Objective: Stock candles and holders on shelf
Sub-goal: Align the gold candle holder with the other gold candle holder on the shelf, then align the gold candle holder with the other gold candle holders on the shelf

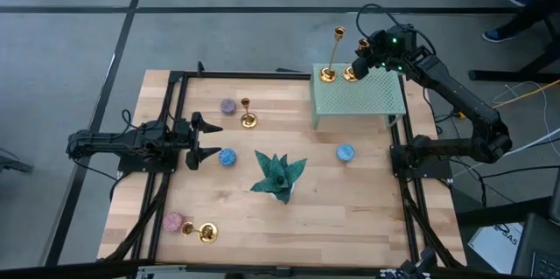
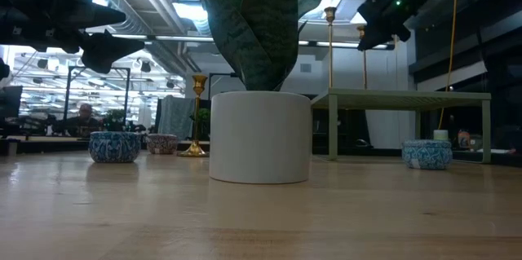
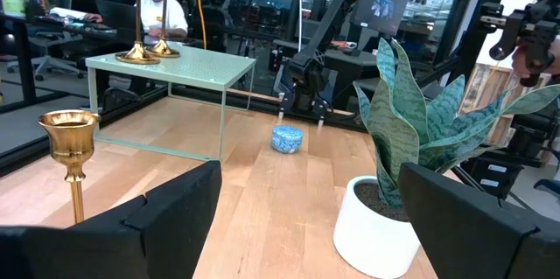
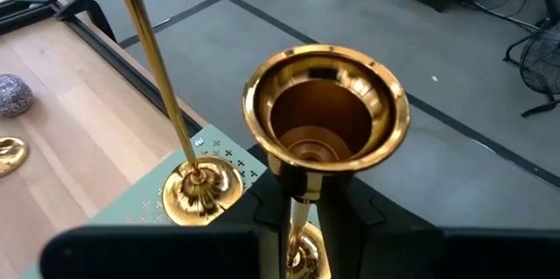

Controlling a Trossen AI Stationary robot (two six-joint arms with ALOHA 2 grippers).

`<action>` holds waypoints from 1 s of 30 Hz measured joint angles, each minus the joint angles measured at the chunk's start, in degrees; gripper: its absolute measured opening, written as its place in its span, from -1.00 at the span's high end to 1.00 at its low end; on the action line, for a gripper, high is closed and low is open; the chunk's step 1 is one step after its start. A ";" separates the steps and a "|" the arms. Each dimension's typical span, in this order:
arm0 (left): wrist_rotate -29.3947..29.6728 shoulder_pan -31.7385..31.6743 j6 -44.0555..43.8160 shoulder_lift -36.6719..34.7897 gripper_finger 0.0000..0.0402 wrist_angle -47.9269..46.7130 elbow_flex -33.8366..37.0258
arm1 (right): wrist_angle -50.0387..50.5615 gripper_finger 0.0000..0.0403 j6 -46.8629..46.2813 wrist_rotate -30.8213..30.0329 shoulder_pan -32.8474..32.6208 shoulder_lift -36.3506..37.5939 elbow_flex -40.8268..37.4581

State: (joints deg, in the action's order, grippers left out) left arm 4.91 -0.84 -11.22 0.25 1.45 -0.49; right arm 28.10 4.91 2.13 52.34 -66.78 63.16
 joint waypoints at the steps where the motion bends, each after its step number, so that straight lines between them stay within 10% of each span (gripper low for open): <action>1: 0.00 0.00 0.00 -0.01 -0.72 0.00 0.00 | 0.00 0.77 0.00 0.00 0.00 0.00 0.00; 21: 0.00 0.02 0.00 -0.01 -0.72 0.00 0.01 | 2.33 -0.07 -2.32 -0.17 0.00 1.84 0.00; 30: 0.00 0.07 0.00 0.00 -0.72 0.00 0.02 | 9.52 -0.10 -6.39 -0.90 -0.06 7.86 0.00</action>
State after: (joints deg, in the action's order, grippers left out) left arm 4.90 -0.78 -11.23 0.25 1.45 -0.47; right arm 37.62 -1.48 1.23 52.28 -58.92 63.16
